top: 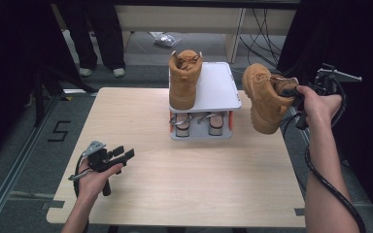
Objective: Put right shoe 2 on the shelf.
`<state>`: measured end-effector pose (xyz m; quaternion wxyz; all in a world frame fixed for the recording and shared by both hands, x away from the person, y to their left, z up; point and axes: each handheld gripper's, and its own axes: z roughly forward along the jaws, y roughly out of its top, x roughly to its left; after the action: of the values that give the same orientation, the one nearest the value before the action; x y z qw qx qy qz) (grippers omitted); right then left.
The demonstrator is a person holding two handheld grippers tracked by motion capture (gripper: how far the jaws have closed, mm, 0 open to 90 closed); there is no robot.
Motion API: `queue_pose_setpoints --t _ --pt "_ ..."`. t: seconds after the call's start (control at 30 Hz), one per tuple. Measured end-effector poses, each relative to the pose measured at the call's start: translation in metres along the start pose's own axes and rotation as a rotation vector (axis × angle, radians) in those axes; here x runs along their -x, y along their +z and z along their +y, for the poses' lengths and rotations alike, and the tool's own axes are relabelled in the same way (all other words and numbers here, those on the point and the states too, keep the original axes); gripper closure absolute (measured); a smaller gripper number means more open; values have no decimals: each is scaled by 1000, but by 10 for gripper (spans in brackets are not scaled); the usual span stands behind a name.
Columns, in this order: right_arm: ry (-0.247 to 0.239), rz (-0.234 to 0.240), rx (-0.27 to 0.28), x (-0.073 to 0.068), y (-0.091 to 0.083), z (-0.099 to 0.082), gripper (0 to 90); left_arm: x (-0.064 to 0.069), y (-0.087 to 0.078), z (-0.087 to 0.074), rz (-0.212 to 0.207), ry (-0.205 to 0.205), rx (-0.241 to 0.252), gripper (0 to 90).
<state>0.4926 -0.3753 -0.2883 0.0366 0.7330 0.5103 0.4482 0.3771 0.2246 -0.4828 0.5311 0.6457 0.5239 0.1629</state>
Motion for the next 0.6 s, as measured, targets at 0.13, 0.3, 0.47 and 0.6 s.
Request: queue_pose_setpoints --t 0.13,0.3,0.47,0.6 --pt "25 14 -7 -6 0 1 827 -1 0 0 -10 -1 6 452" --pt "25 17 1 -11 1 3 827 -1 0 0 -4 -4 5 453" --pt "15 19 11 -19 2 6 827 -1 -1 1 -2 0 9 453" --pt "19 30 12 -24 3 7 827 -1 -1 1 -3 -1 8 453"
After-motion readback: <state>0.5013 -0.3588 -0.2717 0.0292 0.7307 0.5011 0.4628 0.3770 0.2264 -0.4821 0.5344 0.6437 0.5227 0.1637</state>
